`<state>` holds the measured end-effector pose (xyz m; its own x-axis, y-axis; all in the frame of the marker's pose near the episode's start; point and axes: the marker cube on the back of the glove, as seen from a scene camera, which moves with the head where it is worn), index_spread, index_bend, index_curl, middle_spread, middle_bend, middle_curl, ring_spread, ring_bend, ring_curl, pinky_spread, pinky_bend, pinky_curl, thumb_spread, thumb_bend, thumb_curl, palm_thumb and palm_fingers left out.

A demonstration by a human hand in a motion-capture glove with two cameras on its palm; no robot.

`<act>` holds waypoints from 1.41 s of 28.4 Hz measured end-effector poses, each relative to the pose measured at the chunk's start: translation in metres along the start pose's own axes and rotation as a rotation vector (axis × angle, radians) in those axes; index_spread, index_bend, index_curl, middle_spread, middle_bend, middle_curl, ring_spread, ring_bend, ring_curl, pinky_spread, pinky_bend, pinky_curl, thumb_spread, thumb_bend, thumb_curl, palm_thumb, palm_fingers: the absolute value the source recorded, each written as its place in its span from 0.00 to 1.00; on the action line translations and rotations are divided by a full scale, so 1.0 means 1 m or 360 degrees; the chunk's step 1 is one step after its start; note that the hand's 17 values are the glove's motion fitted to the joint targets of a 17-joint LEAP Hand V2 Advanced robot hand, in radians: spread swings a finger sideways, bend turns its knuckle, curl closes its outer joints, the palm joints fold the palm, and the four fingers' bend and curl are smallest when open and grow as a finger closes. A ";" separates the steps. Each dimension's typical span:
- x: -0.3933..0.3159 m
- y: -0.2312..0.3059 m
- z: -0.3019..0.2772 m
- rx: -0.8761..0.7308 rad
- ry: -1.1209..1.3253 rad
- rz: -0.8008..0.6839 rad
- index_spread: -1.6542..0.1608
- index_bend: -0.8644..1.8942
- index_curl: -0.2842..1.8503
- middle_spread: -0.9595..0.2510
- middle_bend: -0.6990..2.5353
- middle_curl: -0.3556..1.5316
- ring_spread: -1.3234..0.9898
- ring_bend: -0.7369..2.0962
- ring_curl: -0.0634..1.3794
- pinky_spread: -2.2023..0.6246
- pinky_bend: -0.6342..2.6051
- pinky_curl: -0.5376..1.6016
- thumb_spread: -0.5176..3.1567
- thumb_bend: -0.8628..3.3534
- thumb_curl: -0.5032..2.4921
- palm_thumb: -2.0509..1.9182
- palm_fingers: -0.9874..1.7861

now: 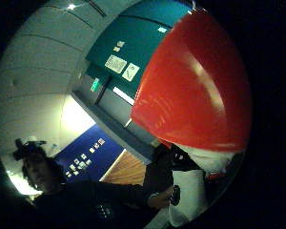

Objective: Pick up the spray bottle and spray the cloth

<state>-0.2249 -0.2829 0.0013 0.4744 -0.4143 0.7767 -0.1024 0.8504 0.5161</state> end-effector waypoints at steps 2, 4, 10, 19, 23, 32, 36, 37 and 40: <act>0.004 0.002 0.002 -0.0007 -0.0005 -0.0002 0.74 0.38 0.39 0.58 0.39 0.45 0.47 0.51 0.36 0.65 0.34 0.44 0.25 0.20 0.43 0.75 0.85; 0.008 0.005 0.006 -0.0022 -0.0010 0.0023 0.74 0.38 0.39 0.58 0.39 0.45 0.47 0.51 0.36 0.65 0.34 0.44 0.25 0.20 0.43 0.75 0.85; 0.024 0.042 0.020 -0.0154 -0.0011 0.0255 0.74 0.38 0.39 0.58 0.38 0.45 0.48 0.51 0.36 0.65 0.34 0.44 0.25 0.20 0.43 0.75 0.85; 0.029 0.074 0.024 -0.0598 -0.0049 0.0537 0.74 0.35 0.37 0.58 0.37 0.45 0.49 0.46 0.34 0.73 0.30 0.43 0.28 0.20 0.43 0.75 0.67; 0.024 0.068 0.003 -0.0799 0.0182 0.0518 0.74 0.33 0.35 0.61 0.35 0.44 0.50 0.45 0.34 0.77 0.31 0.43 0.32 0.20 0.42 0.74 0.60; -0.010 0.058 -0.065 -0.1267 0.0729 0.0162 0.74 0.34 0.29 0.70 0.30 0.40 0.52 0.42 0.30 0.82 0.33 0.43 0.39 0.19 0.38 0.71 0.53; -0.022 0.078 -0.086 -0.1491 0.0961 -0.0087 0.73 0.35 0.28 0.71 0.30 0.40 0.53 0.41 0.29 0.84 0.32 0.42 0.40 0.19 0.36 0.69 0.51; -0.025 0.084 -0.091 -0.1534 0.1019 -0.0145 0.73 0.36 0.28 0.71 0.30 0.40 0.53 0.41 0.29 0.84 0.32 0.42 0.40 0.19 0.36 0.68 0.49; -0.033 0.103 -0.103 -0.1627 0.1126 -0.0276 0.73 0.36 0.28 0.71 0.29 0.39 0.53 0.40 0.29 0.85 0.31 0.42 0.41 0.19 0.34 0.66 0.47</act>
<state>-0.1611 -0.1482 -0.0088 0.8108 -0.5501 0.1997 0.5816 0.7956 -0.1696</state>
